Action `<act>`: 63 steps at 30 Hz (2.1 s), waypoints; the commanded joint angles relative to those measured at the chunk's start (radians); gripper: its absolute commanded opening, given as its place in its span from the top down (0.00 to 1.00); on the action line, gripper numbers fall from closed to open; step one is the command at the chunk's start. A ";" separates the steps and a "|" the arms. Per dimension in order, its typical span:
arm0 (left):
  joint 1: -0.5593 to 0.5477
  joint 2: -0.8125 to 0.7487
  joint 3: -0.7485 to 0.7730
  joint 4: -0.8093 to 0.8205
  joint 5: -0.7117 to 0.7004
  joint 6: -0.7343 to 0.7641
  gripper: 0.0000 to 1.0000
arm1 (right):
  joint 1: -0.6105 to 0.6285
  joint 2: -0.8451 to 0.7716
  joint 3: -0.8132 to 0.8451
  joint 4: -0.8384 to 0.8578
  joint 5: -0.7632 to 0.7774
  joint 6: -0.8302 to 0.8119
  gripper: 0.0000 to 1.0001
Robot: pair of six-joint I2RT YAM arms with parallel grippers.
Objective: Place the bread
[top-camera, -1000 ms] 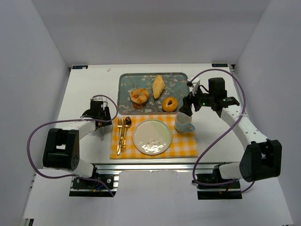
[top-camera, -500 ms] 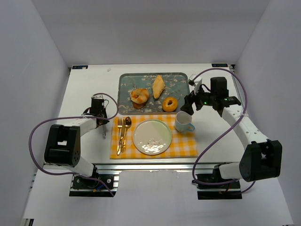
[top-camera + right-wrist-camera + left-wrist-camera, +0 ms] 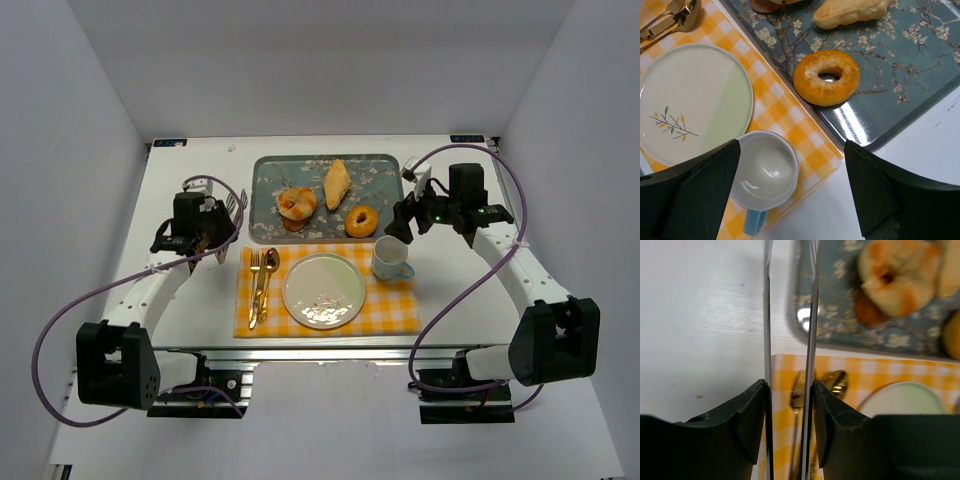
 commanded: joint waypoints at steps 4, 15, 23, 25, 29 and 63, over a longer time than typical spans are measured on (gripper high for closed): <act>-0.001 -0.018 0.067 -0.029 0.242 -0.094 0.45 | -0.009 -0.023 0.046 0.010 -0.021 0.014 0.11; -0.004 0.058 0.093 0.043 0.340 -0.208 0.41 | -0.014 -0.050 0.017 0.017 -0.029 0.016 0.11; -0.009 0.149 0.095 0.121 0.405 -0.242 0.40 | -0.015 -0.059 0.003 0.022 -0.028 0.014 0.11; -0.010 0.169 0.093 0.125 0.417 -0.243 0.40 | -0.017 -0.061 0.003 0.022 -0.028 0.016 0.11; -0.012 0.189 0.087 0.129 0.426 -0.245 0.45 | -0.018 -0.062 0.002 0.025 -0.025 0.018 0.11; -0.044 -0.340 -0.256 0.015 0.779 -0.288 0.90 | -0.021 -0.058 -0.010 0.008 -0.057 -0.010 0.11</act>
